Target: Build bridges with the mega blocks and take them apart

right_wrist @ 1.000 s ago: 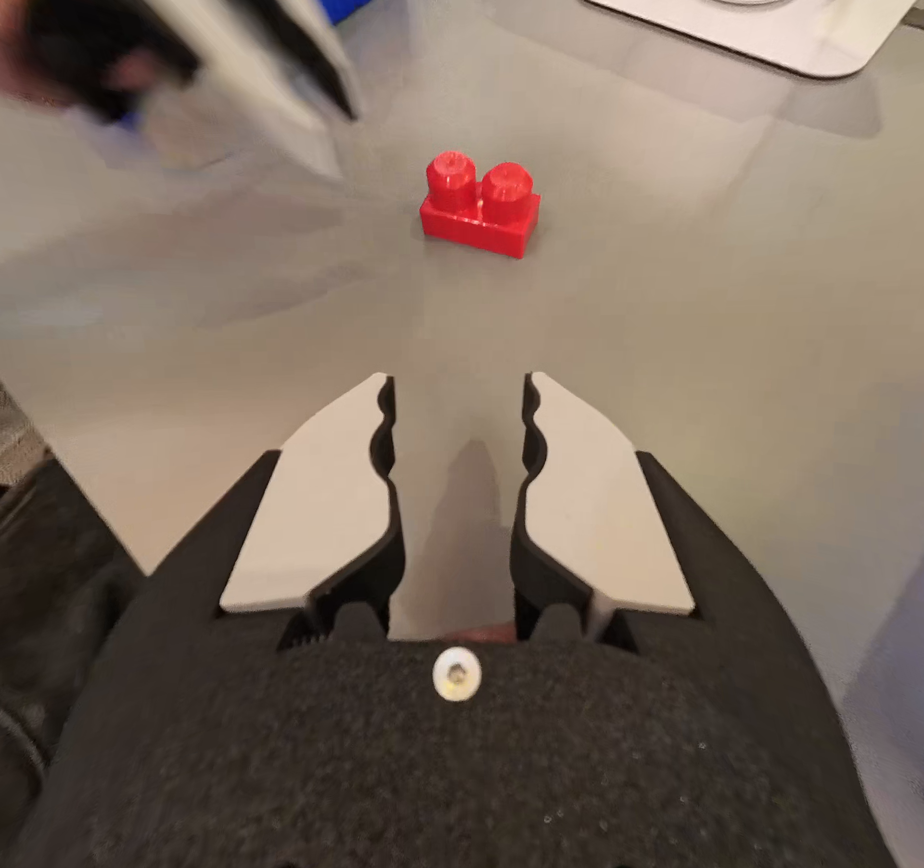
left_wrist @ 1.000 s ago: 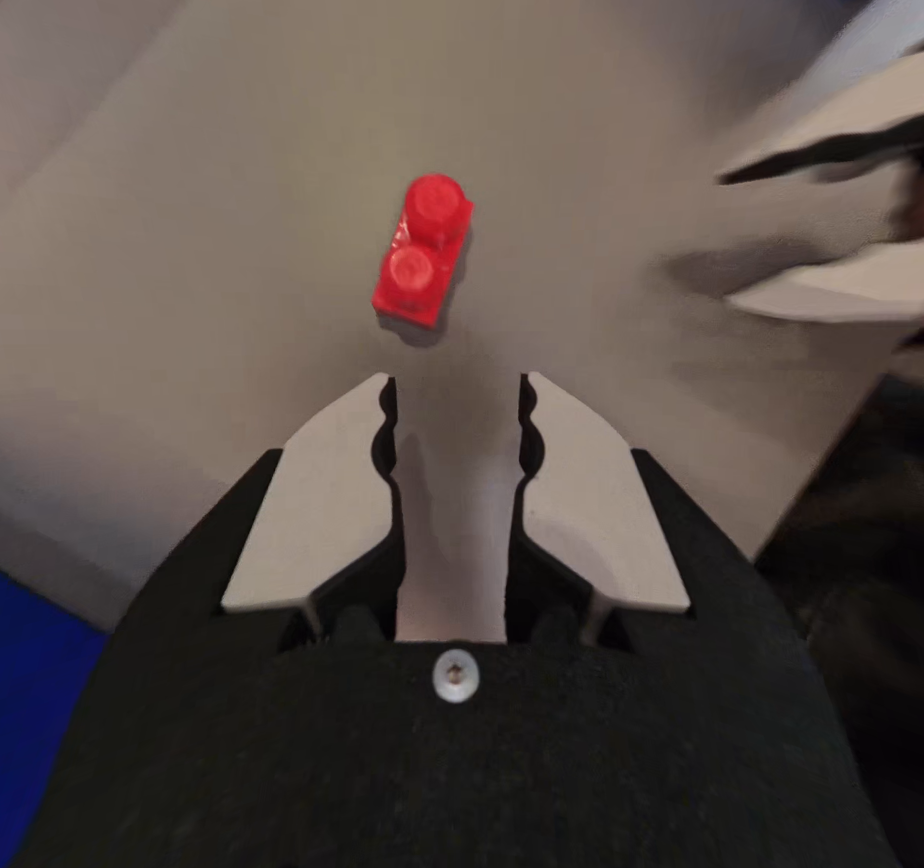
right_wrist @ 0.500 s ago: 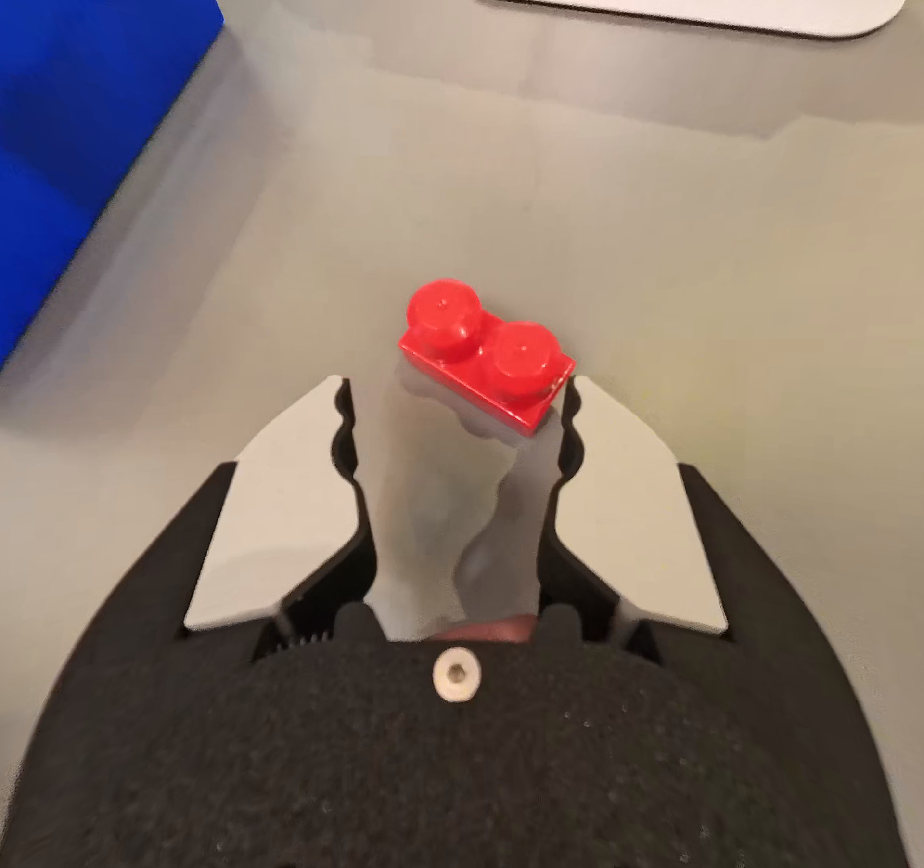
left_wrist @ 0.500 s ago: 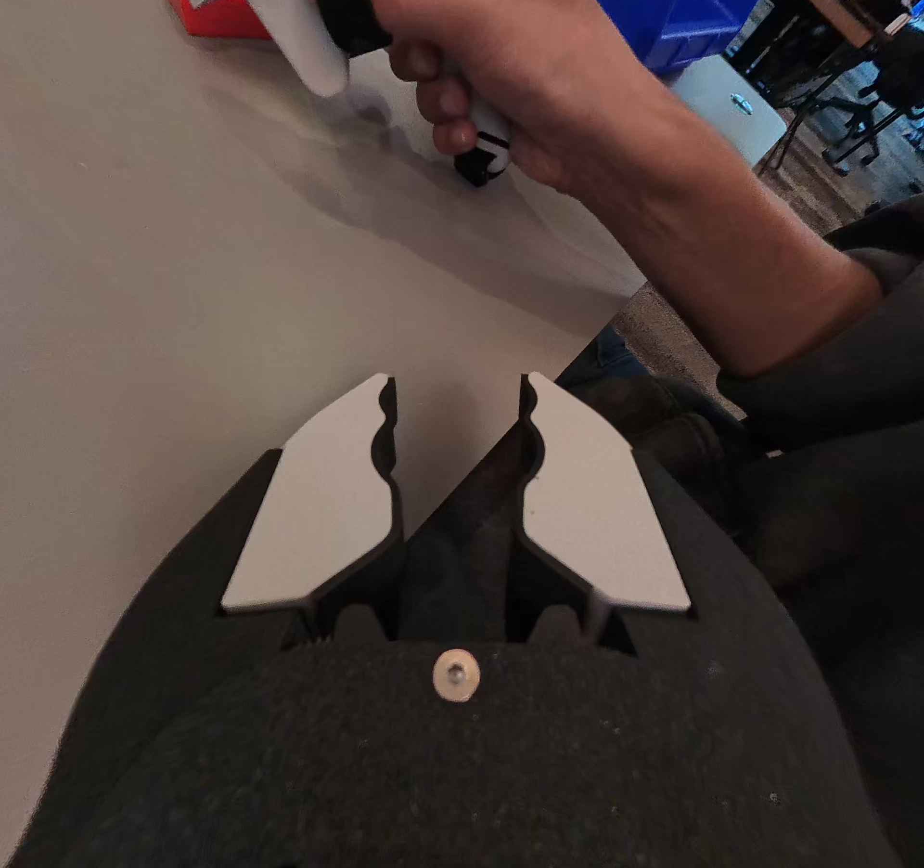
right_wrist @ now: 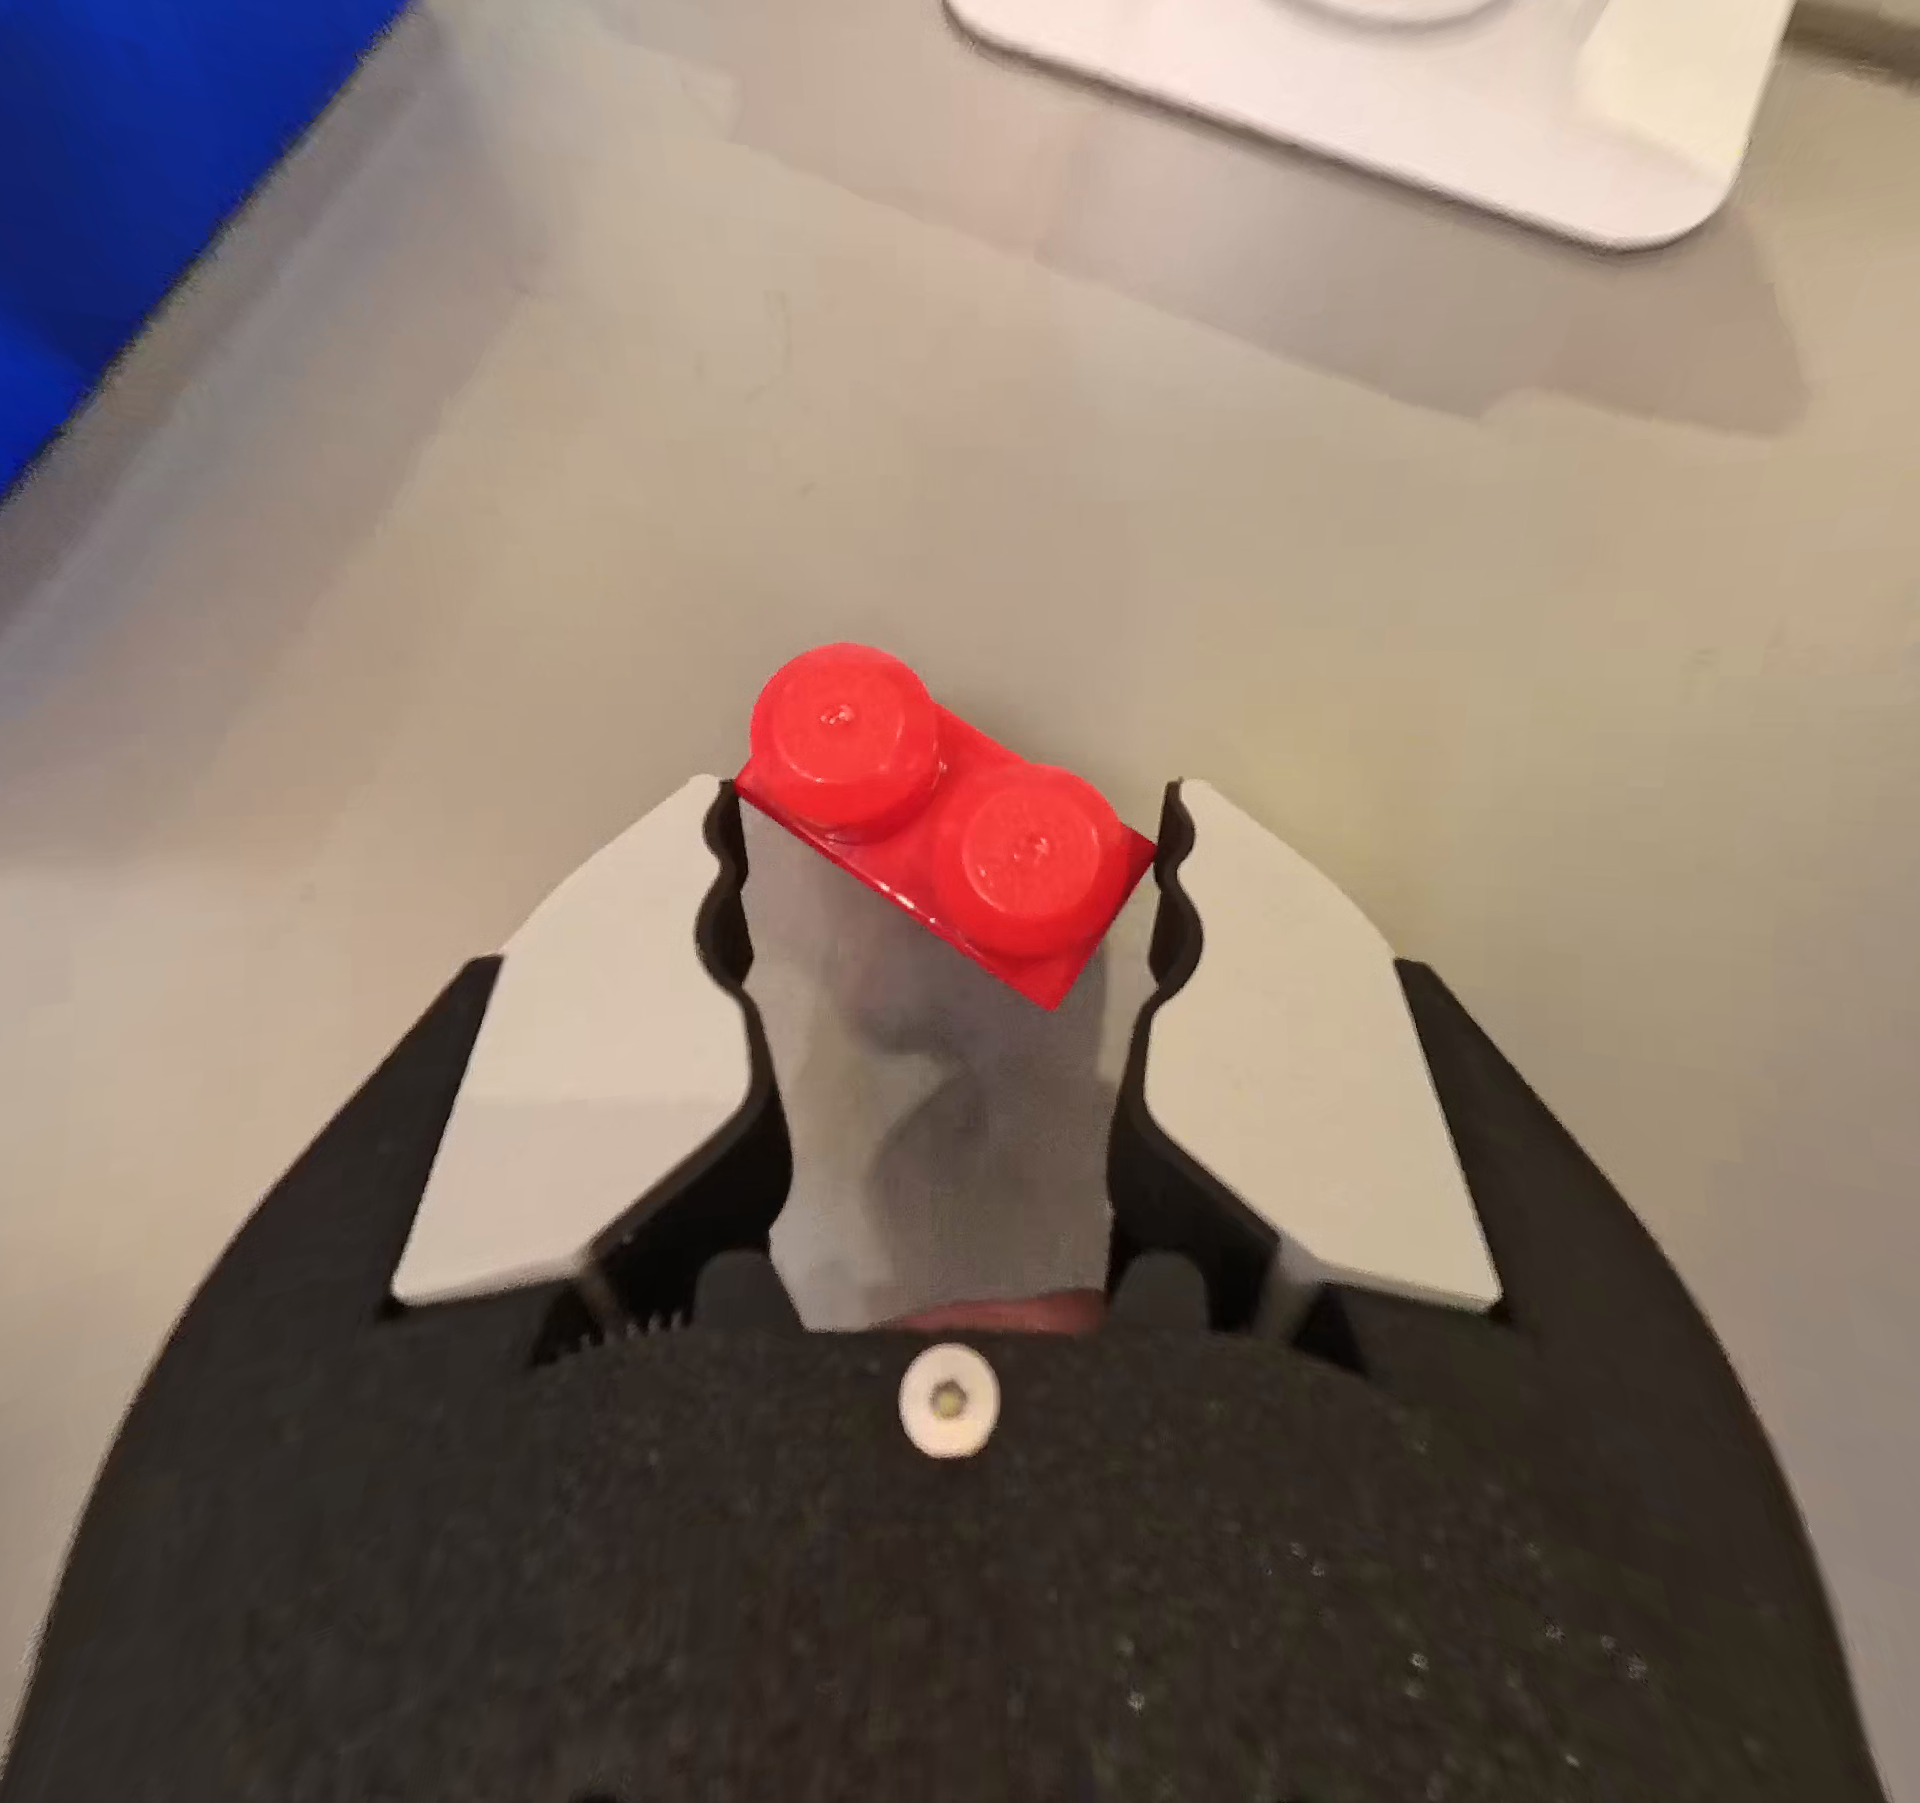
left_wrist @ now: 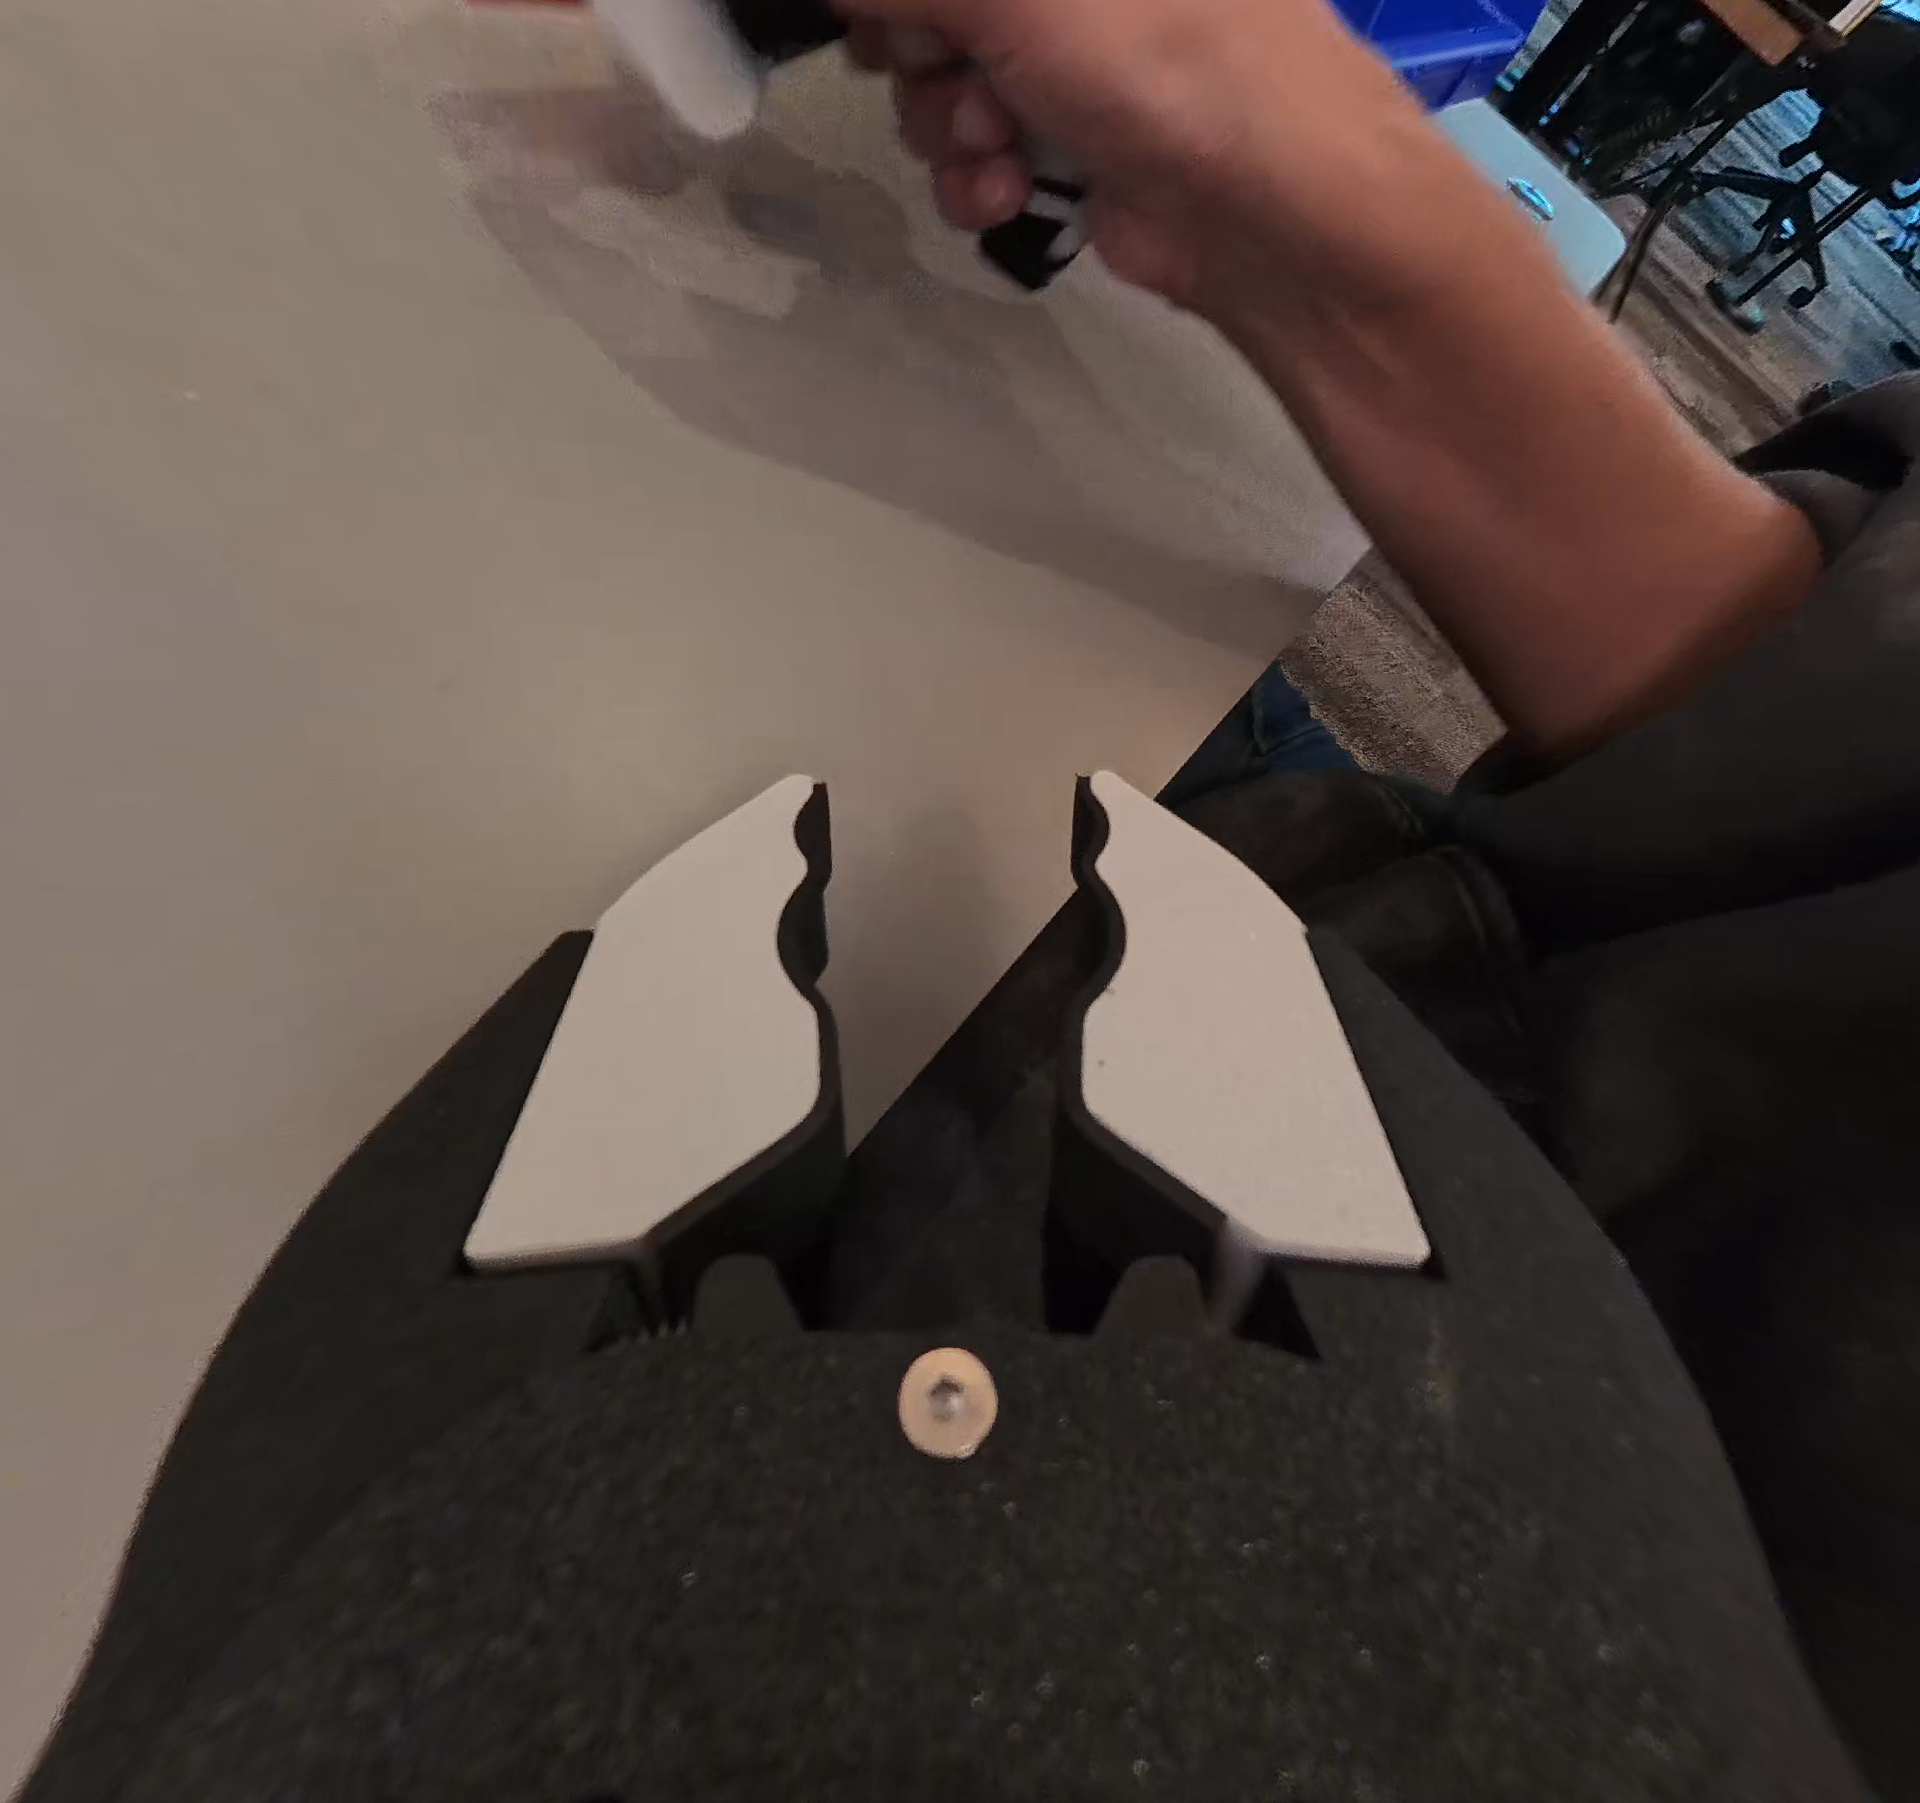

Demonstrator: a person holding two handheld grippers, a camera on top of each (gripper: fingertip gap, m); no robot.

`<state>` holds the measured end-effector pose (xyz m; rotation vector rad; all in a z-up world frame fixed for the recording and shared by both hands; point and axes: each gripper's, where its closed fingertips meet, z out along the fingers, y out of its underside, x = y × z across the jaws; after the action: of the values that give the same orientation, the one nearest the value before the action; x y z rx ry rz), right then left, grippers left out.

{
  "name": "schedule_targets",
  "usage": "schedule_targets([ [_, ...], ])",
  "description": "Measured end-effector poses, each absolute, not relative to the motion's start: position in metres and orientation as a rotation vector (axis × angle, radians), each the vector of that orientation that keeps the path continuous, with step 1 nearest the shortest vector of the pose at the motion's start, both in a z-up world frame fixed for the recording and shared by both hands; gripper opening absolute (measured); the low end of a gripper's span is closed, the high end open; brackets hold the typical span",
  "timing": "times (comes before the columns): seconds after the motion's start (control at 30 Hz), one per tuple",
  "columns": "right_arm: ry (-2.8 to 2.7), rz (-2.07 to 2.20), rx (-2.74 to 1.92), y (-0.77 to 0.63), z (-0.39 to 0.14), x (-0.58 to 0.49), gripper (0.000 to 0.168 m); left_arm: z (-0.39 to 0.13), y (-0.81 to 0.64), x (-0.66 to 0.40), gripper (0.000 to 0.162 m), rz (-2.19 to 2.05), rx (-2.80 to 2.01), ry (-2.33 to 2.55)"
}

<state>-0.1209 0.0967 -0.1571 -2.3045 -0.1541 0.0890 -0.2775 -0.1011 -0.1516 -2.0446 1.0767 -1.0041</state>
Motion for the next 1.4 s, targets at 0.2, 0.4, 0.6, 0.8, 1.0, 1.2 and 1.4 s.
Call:
schedule_targets([
  [0.2,-0.142,-0.105,-2.035,0.03,-0.02,-0.031,0.076,-0.149,-0.099,-0.28,0.044,-1.01,-2.033,1.07],
  [0.4,0.183,-0.419,-1.985,-0.05,0.048,0.162,0.076,-0.139,-0.098,-0.278,0.044,-1.057,-1.988,1.062],
  [0.6,0.41,-0.298,-2.346,-0.049,-0.064,0.249,0.076,-0.136,-0.101,-0.272,0.044,-1.049,-1.966,1.103],
  [0.8,0.599,-0.356,-2.487,-0.028,-0.152,0.264,0.076,-0.138,-0.105,-0.269,0.044,-1.025,-1.962,1.143],
  [1.0,0.706,-0.535,-2.507,-0.005,-0.172,0.29,0.077,-0.143,-0.105,-0.272,0.044,-0.96,-1.956,1.178],
  [1.2,0.832,-0.303,-2.488,0.017,-0.19,0.294,0.079,-0.146,-0.108,-0.273,0.044,-0.958,-1.964,1.193],
  [1.4,0.675,-0.259,-2.397,-0.002,-0.129,0.26,0.077,-0.148,-0.104,-0.275,0.044,-0.936,-1.967,1.185],
])
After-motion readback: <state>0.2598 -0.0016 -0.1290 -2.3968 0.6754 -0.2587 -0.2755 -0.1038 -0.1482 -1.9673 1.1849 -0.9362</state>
